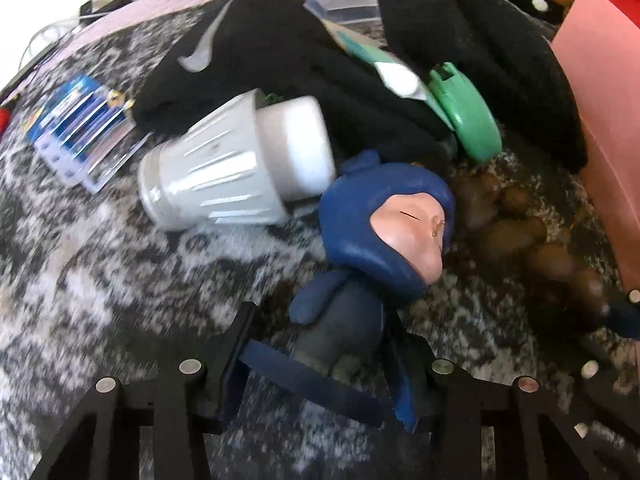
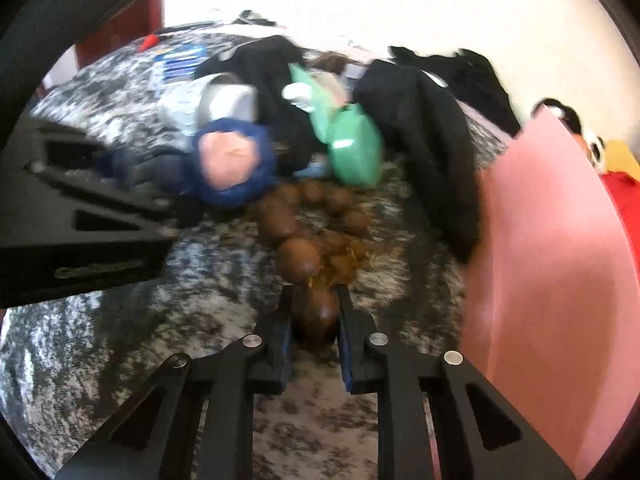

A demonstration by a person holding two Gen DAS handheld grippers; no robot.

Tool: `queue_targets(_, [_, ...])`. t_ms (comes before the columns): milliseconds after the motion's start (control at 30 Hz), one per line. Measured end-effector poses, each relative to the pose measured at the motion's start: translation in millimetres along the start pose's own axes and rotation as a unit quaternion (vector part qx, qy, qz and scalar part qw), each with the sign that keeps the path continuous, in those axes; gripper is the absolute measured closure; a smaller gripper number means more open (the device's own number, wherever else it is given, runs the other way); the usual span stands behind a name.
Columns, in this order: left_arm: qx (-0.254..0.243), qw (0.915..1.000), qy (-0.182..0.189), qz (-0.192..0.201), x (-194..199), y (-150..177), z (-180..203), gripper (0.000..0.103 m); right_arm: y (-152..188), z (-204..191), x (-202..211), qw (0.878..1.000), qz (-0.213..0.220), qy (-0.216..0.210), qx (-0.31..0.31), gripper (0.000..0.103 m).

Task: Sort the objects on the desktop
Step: 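Carry the figurine and bracelet into the pink box and open both tools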

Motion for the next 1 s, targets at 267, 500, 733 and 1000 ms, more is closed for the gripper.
queue_targets(267, [0.020,0.9996,-0.013,0.018,44,31,-6,0.054,10,15,49,0.998,0.021,-0.054,-0.039,0.084])
queue_targets(500, [0.006,0.9973,-0.022,0.070,110,54,5,0.054,37,-3,108,0.995,0.052,-0.074,-0.030,0.084])
queue_targets(733, [-0.021,0.9911,-0.032,0.127,176,65,24,0.054,72,-9,178,0.992,0.081,-0.086,-0.034,0.084])
queue_targets(1000, [-0.070,0.9748,-0.001,0.212,262,78,83,0.054,102,15,285,0.979,0.192,-0.047,-0.054,0.084])
Point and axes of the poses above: each gripper's, at about its wrist camera, not at the fingertips, and x roughly against the way its jaws point, z to its right, y to its underside, the point moved 7 cm from there along -x, roughly the way its jaws point, and after that the axes turned 9 degrees about -z, right-handed, at the moved point
